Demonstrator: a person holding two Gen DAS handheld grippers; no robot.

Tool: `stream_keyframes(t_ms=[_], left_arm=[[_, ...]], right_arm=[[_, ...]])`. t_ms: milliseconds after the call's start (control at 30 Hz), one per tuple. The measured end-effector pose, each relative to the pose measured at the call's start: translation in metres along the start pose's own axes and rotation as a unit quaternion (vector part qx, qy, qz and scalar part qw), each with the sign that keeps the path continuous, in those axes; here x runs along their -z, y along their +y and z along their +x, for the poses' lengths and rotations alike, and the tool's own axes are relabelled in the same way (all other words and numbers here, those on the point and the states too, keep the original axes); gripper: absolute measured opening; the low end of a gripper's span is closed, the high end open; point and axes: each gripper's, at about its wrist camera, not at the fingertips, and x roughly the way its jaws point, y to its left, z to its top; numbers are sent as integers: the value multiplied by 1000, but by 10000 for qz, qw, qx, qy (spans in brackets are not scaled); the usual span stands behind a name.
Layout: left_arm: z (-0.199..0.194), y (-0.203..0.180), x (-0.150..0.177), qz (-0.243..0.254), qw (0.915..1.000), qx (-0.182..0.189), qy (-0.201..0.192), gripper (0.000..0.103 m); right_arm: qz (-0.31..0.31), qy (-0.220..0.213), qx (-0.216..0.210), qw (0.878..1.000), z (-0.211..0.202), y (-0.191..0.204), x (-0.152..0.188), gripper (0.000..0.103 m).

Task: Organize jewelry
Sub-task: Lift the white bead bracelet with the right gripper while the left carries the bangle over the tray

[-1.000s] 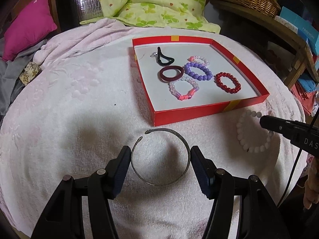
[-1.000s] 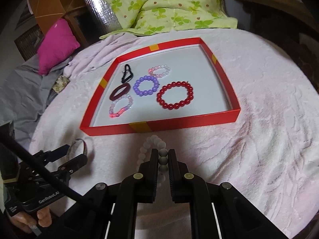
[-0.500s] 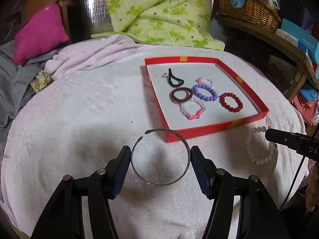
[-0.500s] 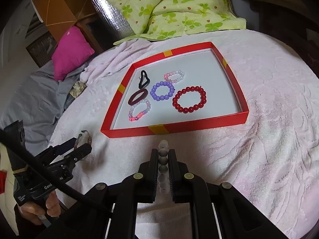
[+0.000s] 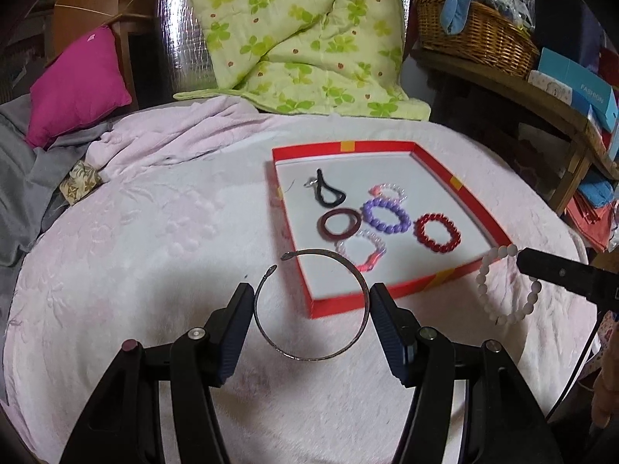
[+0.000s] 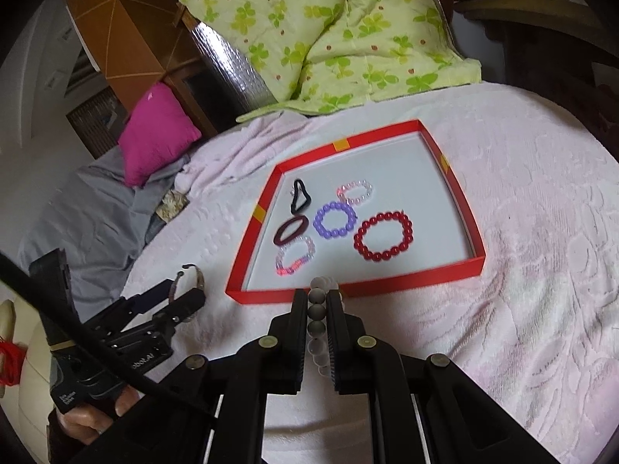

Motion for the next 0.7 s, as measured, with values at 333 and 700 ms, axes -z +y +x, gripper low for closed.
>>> stream_keyframes(t_ms=[333, 700], left_arm=[[17, -12, -19, -60, 9997, 219, -103, 63], [53, -42, -29, 105, 9983, 556, 135, 63]], right_arm=[[279, -230, 55, 9993, -6, -12, -7, 11], [549, -705, 280, 9956, -6, -27, -47, 11]])
